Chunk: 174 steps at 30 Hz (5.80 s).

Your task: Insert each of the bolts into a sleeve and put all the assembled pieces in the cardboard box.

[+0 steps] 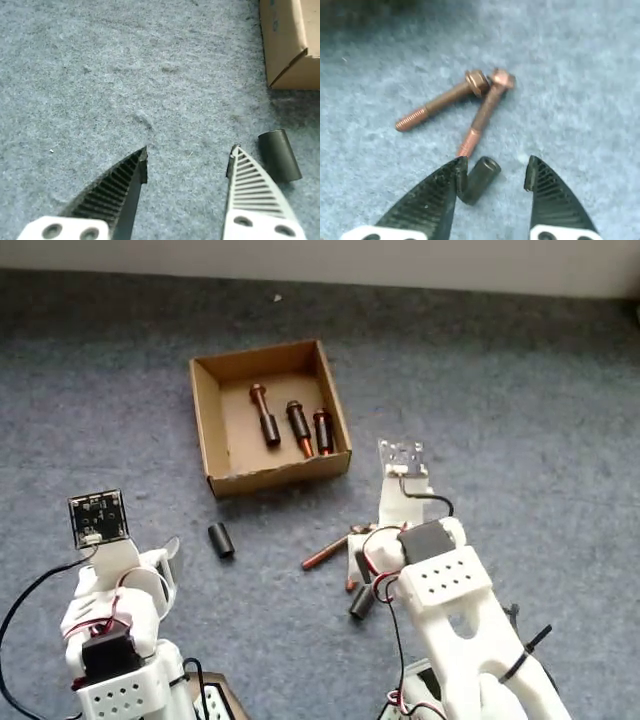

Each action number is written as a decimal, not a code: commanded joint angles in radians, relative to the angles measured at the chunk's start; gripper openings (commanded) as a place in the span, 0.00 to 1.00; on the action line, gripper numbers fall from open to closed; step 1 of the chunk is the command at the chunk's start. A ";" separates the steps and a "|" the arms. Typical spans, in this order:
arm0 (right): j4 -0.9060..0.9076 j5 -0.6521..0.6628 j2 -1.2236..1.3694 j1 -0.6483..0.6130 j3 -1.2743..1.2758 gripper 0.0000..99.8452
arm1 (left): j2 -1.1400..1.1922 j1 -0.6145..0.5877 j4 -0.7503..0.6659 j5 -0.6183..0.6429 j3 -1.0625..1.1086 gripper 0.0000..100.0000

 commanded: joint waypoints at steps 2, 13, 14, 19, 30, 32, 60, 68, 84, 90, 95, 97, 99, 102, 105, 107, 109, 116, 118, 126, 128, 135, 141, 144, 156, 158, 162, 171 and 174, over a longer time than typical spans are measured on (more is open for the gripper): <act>0.062 -0.080 0.048 0.001 -0.031 0.18 | -0.007 -0.007 -0.003 -0.008 -0.004 0.27; 0.053 -0.203 0.208 -0.094 -0.030 0.18 | -0.007 -0.007 -0.003 -0.008 -0.002 0.27; 0.051 -0.203 0.232 -0.097 -0.031 0.18 | -0.007 -0.007 -0.003 -0.008 -0.002 0.27; -0.065 -0.252 0.352 -0.117 -0.022 0.18 | -0.007 -0.007 -0.003 -0.008 -0.002 0.27; -0.065 -0.212 0.435 -0.105 -0.030 0.00 | -0.007 -0.007 -0.003 -0.008 -0.002 0.27; -0.024 -0.124 0.435 -0.076 -0.031 0.00 | -0.007 -0.007 -0.003 -0.008 -0.002 0.27; -0.236 0.522 0.378 0.308 -0.002 0.12 | -0.007 -0.007 -0.017 -0.008 0.015 0.27; -0.236 0.520 0.383 0.285 -0.077 0.12 | -0.007 -0.007 -0.017 -0.008 0.015 0.27; -0.236 0.525 0.384 0.249 -0.070 0.12 | -0.007 -0.007 -0.015 -0.008 0.015 0.27; -0.236 0.526 0.450 0.248 -0.073 0.12 | -0.007 -0.007 -0.014 -0.008 0.015 0.27; -0.229 0.525 0.526 0.252 -0.079 0.11 | -0.007 -0.008 -0.014 -0.008 0.015 0.27; -0.229 0.525 0.522 0.252 -0.079 0.06 | -0.007 -0.008 -0.012 -0.008 0.015 0.27; -0.229 0.526 0.516 0.252 -0.081 0.01 | -0.007 -0.008 -0.012 -0.008 0.015 0.27; -0.228 0.526 0.452 0.252 -0.081 0.01 | -0.007 -0.008 -0.012 -0.008 0.015 0.27; -0.228 0.519 0.311 0.252 -0.071 0.00 | -0.007 -0.008 -0.011 -0.008 0.015 0.27; -0.229 0.509 0.193 0.252 -0.068 0.00 | -0.007 -0.007 -0.011 -0.037 0.012 0.27; -0.229 0.428 0.094 0.254 -0.067 0.00 | -0.007 -0.002 -0.009 -0.100 0.008 0.27; -0.237 0.193 -0.036 0.272 -0.008 0.00 | 0.004 0.145 -0.008 -0.112 -0.064 0.27; -0.254 0.129 -0.036 0.295 -0.004 0.00 | 0.005 0.194 0.002 -0.112 -0.116 0.27; -0.510 -0.104 -0.038 0.490 0.082 0.00 | 0.157 0.412 0.068 -0.147 -0.340 0.27; -0.602 -0.133 -0.036 0.527 0.142 0.00 | 0.303 0.458 0.069 -0.181 -0.417 0.26; -0.840 -0.193 -0.038 0.688 0.298 0.00 | 0.809 0.687 0.060 -0.264 -0.700 0.26; -0.854 -0.209 -0.042 0.711 0.311 0.00 | 1.167 0.888 -0.040 -0.262 -0.863 0.25; -0.854 -0.209 -0.038 0.711 0.311 0.00 | 1.331 0.946 -0.087 -0.262 -0.931 0.25; -0.854 -0.209 -0.038 0.705 0.312 0.00 | 1.816 0.989 -0.110 -0.262 -1.239 0.25; -0.854 -0.207 -0.038 0.705 0.312 0.00 | 1.865 0.989 -0.110 -0.262 -1.265 0.25; -0.854 -0.207 -0.038 0.705 0.314 0.00 | 1.951 0.989 -0.115 -0.262 -1.307 0.25; -0.851 -0.203 -0.038 0.674 0.321 0.00 | 2.158 1.004 -0.115 -0.262 -1.452 0.13; -0.852 -0.201 -0.045 0.667 0.337 0.00 | 2.218 1.035 -0.110 -0.264 -1.484 0.11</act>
